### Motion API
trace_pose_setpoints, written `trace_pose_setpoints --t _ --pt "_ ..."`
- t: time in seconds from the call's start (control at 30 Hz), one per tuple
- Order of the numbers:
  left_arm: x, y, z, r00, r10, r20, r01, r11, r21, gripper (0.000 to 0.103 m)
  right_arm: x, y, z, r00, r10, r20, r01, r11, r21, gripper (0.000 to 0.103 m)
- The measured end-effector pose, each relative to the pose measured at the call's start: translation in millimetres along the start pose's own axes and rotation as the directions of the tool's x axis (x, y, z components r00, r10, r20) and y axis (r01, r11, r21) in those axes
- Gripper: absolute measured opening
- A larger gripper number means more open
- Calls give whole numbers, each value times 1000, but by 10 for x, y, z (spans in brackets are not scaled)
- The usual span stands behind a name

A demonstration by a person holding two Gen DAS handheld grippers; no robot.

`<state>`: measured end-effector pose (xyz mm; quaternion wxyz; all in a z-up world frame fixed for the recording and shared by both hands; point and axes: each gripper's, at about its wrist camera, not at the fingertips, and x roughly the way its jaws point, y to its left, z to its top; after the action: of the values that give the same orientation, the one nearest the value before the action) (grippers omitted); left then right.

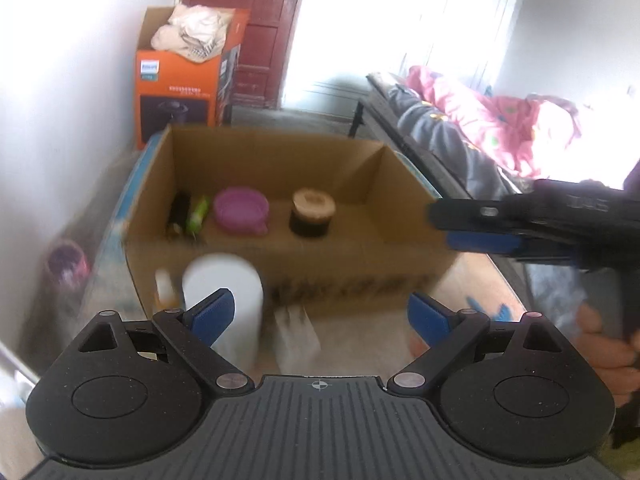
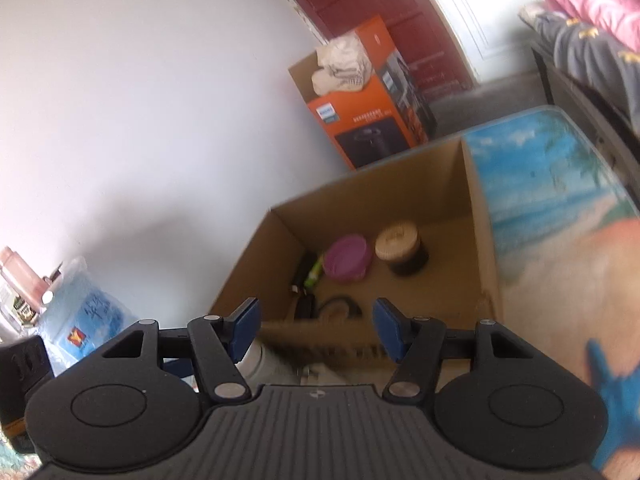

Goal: Organize rigid objects
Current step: 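Move the right gripper to the white charger plug and grasp it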

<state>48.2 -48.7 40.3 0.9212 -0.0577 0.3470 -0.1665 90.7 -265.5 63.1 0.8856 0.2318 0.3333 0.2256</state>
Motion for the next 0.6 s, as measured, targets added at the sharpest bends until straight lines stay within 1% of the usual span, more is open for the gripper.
trace_pose_setpoints --t 0.03,0.13,0.2,0.27,0.4,0.47,0.53,0.6 --pt "-11 -14 -93 1000 -7 6 7 1000 6 94 59 -5 -64 1000 4 -12 -4 1000 9 65" --pt "81 -109 -291 1000 27 -8 -26 998 62 89 246 -4 -253 998 25 -58 -23 999 41 65" --pt "173 -127 -396 998 54 -20 -52 993 105 76 388 -11 -343 995 29 -90 -24 998 59 64" --pt "282 -114 -467 996 81 -32 -76 989 127 71 532 -1 -427 992 26 -126 -17 998 66 61" --pt "477 -54 -518 993 103 -50 -95 984 150 64 722 33 -559 985 15 -171 -3 998 67 57" --pt "539 -20 -522 992 117 -51 -108 982 154 59 802 52 -559 982 4 -188 7 998 57 55" --pt "595 2 -497 993 111 -46 -104 985 141 58 878 50 -541 979 -1 -204 12 999 51 54" --pt "623 -5 -488 992 111 -51 -104 985 137 52 966 43 -525 975 -1 -221 12 999 49 53"
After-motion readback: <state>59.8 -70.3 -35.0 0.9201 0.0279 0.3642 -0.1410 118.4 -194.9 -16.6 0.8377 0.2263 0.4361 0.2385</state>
